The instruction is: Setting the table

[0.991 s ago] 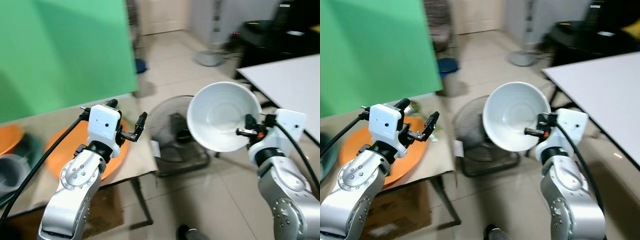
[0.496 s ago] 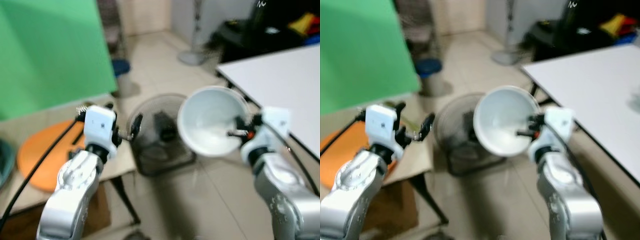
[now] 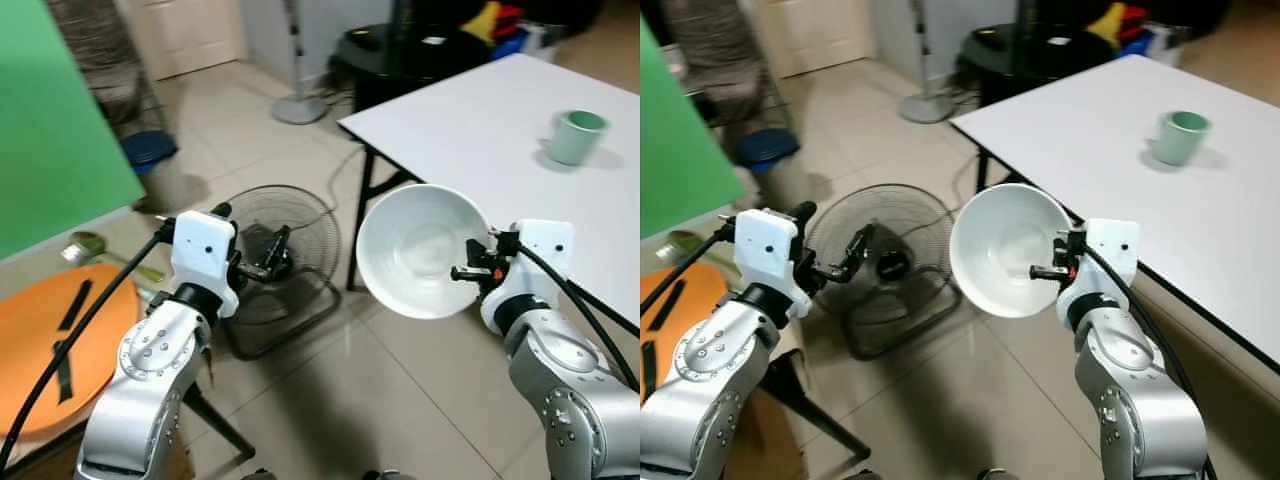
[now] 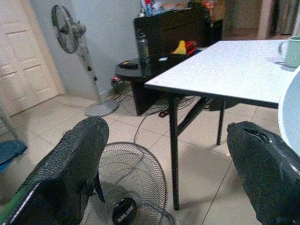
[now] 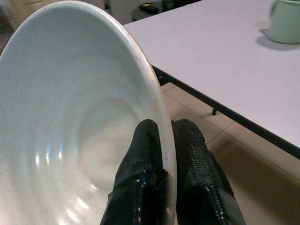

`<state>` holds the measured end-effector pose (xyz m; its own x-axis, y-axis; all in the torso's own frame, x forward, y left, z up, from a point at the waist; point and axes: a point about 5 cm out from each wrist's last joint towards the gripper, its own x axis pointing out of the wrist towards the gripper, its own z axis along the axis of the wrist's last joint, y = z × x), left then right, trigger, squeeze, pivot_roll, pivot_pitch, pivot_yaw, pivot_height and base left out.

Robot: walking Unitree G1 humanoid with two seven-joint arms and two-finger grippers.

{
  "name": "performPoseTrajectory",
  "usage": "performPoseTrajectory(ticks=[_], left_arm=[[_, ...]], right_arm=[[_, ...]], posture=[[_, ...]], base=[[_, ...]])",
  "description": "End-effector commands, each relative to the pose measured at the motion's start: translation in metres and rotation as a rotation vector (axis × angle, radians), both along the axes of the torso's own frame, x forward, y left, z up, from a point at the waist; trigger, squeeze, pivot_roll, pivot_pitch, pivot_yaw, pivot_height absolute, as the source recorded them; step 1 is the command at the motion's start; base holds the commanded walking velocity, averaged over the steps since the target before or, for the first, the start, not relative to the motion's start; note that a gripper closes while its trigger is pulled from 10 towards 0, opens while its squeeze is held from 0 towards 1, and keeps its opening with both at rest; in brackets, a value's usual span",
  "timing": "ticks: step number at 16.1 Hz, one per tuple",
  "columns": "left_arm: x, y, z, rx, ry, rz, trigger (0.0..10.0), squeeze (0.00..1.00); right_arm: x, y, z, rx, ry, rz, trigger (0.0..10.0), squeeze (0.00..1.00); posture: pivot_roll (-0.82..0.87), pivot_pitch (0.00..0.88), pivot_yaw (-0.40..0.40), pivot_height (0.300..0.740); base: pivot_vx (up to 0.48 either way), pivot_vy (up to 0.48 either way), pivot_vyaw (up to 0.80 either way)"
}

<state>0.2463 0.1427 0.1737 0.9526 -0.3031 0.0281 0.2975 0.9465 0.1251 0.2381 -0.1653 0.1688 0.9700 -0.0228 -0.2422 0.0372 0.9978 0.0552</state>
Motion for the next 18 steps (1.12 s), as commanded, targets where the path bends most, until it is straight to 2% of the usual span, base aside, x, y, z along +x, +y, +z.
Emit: performPoseTrajectory(ticks=[1,5,10,14,18], left_arm=[[0.002,0.003,-0.001,0.007,0.01,0.008,10.0,0.0],[0.004,0.005,-0.001,0.005,0.01,0.014,10.0,0.0],[0.005,0.006,-0.001,-0.002,0.013,0.013,10.0,0.0],[0.005,0.006,-0.001,-0.004,0.014,0.01,10.0,0.0],[0.004,0.006,-0.002,-0.002,0.014,0.004,10.0,0.0]], right_arm=[[0.002,0.004,0.011,0.012,-0.062,0.012,10.0,0.0],[0.007,0.003,0.022,0.011,-0.145,-0.022,10.0,0.0],[0.007,0.001,0.02,0.006,-0.155,-0.032,10.0,0.0],[0.008,0.004,0.019,-0.001,-0.153,-0.023,10.0,0.0],[0.007,0.004,0.019,0.001,-0.159,-0.023,10.0,0.0]], posture=[[0.09,0.0,0.051,0.74],[0.09,0.0,0.051,0.74],[0.09,0.0,0.052,0.74],[0.09,0.0,0.048,0.74],[0.09,0.0,0.047,0.74]], base=[[0.0,0.0,-0.56],[0.06,0.0,0.0],[0.315,0.0,0.0],[0.332,0.0,-0.76],[0.334,0.0,0.0]])
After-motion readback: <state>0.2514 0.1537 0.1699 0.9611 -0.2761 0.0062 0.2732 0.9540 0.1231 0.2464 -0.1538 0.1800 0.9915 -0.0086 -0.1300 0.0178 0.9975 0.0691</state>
